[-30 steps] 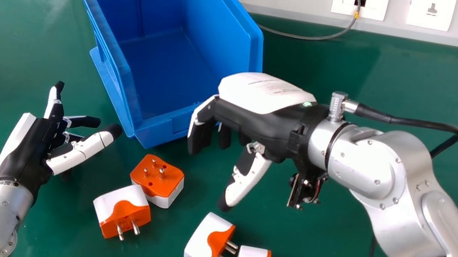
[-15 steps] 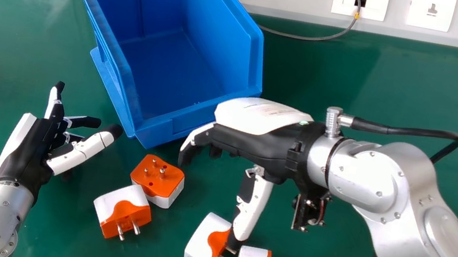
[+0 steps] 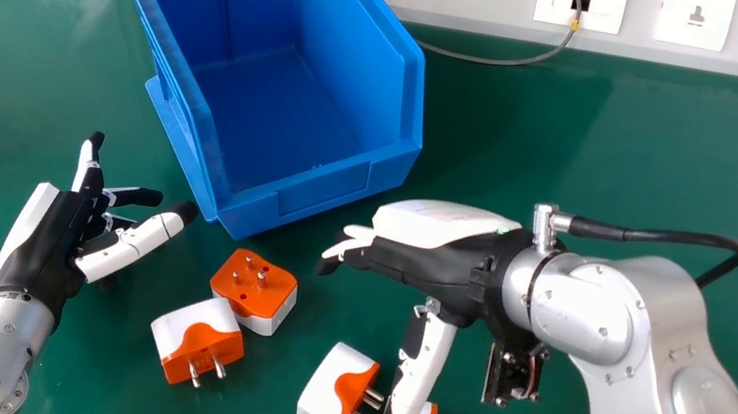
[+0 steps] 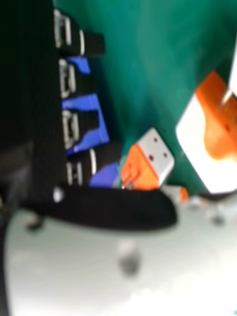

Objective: Pick all objects and put in blue box

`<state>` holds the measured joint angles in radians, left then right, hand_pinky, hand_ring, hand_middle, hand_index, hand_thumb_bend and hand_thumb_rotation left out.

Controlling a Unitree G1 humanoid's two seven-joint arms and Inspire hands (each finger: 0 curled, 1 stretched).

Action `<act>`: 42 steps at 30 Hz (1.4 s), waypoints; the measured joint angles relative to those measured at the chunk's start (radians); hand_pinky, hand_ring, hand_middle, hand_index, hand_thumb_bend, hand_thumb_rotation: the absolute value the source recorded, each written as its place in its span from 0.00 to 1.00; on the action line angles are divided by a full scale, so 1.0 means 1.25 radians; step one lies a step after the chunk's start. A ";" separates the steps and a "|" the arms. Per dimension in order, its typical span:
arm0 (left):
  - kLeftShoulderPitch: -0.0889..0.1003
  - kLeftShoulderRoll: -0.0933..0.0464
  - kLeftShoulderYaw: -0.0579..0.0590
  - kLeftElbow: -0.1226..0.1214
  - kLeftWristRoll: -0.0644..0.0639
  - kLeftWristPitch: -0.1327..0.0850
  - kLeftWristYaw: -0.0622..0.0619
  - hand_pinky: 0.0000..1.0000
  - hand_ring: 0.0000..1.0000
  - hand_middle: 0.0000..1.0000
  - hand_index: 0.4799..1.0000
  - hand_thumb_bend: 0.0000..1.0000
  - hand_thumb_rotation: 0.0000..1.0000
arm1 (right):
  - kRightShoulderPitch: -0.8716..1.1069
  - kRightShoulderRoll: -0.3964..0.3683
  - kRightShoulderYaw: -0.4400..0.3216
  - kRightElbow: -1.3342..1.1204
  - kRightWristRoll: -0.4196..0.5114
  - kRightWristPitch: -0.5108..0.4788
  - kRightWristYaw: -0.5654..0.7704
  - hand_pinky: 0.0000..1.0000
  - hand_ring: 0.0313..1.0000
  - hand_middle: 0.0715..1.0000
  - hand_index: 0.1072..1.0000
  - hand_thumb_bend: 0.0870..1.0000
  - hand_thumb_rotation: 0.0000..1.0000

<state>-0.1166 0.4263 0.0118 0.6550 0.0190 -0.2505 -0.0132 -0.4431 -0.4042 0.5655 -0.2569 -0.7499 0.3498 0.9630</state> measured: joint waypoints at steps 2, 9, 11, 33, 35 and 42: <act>0.000 0.000 0.000 0.000 0.000 0.000 0.000 0.56 0.65 0.79 0.70 0.77 0.54 | 0.016 0.005 0.002 -0.012 0.000 0.009 -0.003 0.96 1.00 0.99 0.88 0.96 0.18; 0.000 0.000 0.000 0.000 0.000 0.001 0.000 0.56 0.66 0.78 0.70 0.77 0.54 | 0.064 0.027 0.021 -0.033 -0.012 0.029 -0.035 0.94 1.00 0.99 0.88 0.96 0.19; 0.000 0.000 0.000 0.000 0.000 0.001 0.000 0.56 0.66 0.78 0.70 0.77 0.54 | 0.080 0.034 0.030 -0.039 -0.025 0.035 -0.044 0.94 1.00 0.99 0.88 0.96 0.19; 0.004 0.000 0.000 -0.002 0.000 0.001 0.000 0.56 0.66 0.78 0.70 0.77 0.54 | 0.188 0.065 0.110 -0.074 -0.123 0.044 -0.092 0.88 0.96 0.97 0.87 0.93 0.22; 0.005 0.000 0.000 -0.003 0.000 0.001 0.000 0.56 0.66 0.78 0.70 0.77 0.54 | 0.191 0.068 0.112 -0.067 -0.123 0.040 -0.095 0.85 0.94 0.96 0.87 0.93 0.22; 0.009 0.000 0.000 -0.007 0.000 0.001 0.000 0.56 0.66 0.78 0.70 0.77 0.54 | 0.198 0.078 0.118 0.002 -0.115 -0.011 -0.163 0.80 0.88 0.92 0.85 0.91 0.20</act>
<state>-0.1048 0.4269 0.0118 0.6465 0.0193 -0.2496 -0.0133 -0.1954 -0.3066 0.7130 -0.2547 -0.8935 0.3358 0.7590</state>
